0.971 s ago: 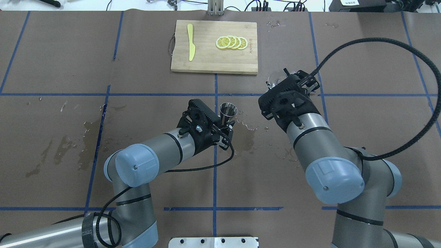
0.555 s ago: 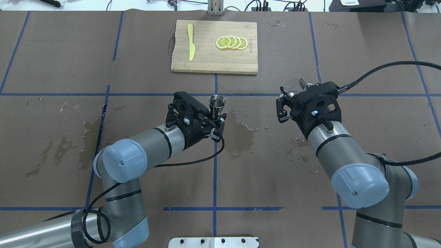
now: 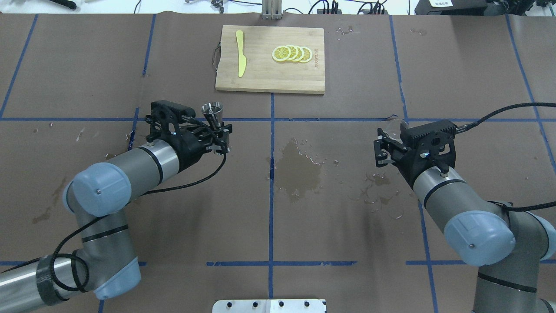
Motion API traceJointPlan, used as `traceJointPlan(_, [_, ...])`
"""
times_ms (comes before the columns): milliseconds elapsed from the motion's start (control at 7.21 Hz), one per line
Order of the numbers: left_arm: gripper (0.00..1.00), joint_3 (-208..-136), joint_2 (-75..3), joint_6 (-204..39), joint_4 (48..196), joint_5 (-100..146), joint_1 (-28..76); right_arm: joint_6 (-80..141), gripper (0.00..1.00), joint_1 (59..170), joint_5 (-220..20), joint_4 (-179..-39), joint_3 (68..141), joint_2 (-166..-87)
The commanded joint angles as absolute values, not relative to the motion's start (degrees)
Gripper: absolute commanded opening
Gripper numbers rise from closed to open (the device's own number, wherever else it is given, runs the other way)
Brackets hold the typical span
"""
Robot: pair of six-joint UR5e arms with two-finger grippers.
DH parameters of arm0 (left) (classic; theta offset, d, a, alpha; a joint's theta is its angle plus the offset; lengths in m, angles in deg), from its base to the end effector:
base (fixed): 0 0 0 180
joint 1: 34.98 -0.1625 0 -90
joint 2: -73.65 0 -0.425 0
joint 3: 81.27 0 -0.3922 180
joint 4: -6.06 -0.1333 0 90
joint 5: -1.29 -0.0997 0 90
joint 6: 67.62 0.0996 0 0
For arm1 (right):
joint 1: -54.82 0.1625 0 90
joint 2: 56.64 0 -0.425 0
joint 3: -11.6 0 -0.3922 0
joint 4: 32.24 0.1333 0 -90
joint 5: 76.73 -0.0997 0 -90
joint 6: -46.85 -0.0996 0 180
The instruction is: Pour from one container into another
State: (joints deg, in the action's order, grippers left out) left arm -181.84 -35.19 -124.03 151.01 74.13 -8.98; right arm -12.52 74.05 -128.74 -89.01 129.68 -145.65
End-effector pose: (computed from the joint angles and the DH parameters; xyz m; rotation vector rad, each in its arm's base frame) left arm 0.4530 -0.4020 0.2823 0.9350 1.1444 -0.1130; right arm -0.3759 -0.3372 0.3451 0.9762 -0.6939 0.1855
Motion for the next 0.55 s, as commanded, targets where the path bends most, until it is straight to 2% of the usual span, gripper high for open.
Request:
traceJointPlan(0, [0.0, -188.2, -23.8, -124.6, 151.0, 68.7, -7.2, -29.9, 0.0, 74.1, -132.9, -89.0, 128.9, -148.4])
traceJointPlan(139, [0.0, -189.8, -20.8, -125.0, 151.0, 66.2, -7.1, -35.5, 0.0, 74.5, -132.7, -88.9, 128.9, -149.6])
traceJointPlan(416, [0.0, -189.5, -19.9, -130.5, 151.0, 59.7, -7.1, -35.8, 0.0, 78.4, -133.0, -88.9, 127.9, -149.9])
